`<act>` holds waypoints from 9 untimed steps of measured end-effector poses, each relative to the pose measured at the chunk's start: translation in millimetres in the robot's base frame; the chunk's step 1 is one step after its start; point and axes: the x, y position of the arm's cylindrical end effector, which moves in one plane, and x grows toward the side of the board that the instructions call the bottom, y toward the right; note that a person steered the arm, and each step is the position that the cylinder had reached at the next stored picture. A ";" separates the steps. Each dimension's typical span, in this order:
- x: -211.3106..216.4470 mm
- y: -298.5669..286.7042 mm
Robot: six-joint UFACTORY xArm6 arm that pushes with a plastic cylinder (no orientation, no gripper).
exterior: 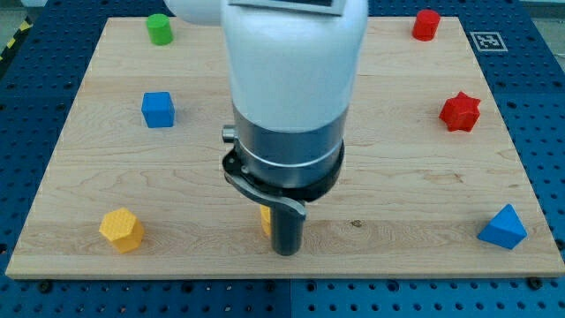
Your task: Push yellow hexagon to yellow heart
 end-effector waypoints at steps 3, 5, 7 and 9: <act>-36.3 -30.7; -51.3 -119.1; -38.2 -271.4; 1.9 -235.6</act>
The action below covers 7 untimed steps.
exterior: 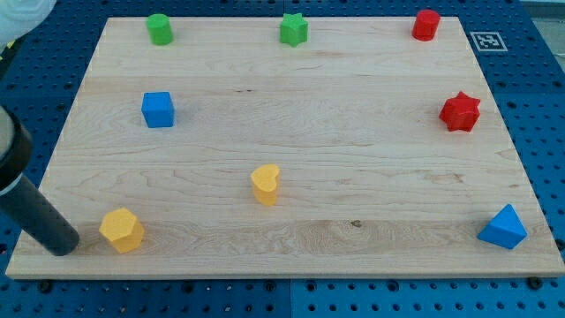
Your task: Push yellow hexagon to yellow heart
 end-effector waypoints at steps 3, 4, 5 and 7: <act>-8.9 75.6; -20.2 98.2; -34.2 116.6; -48.2 154.5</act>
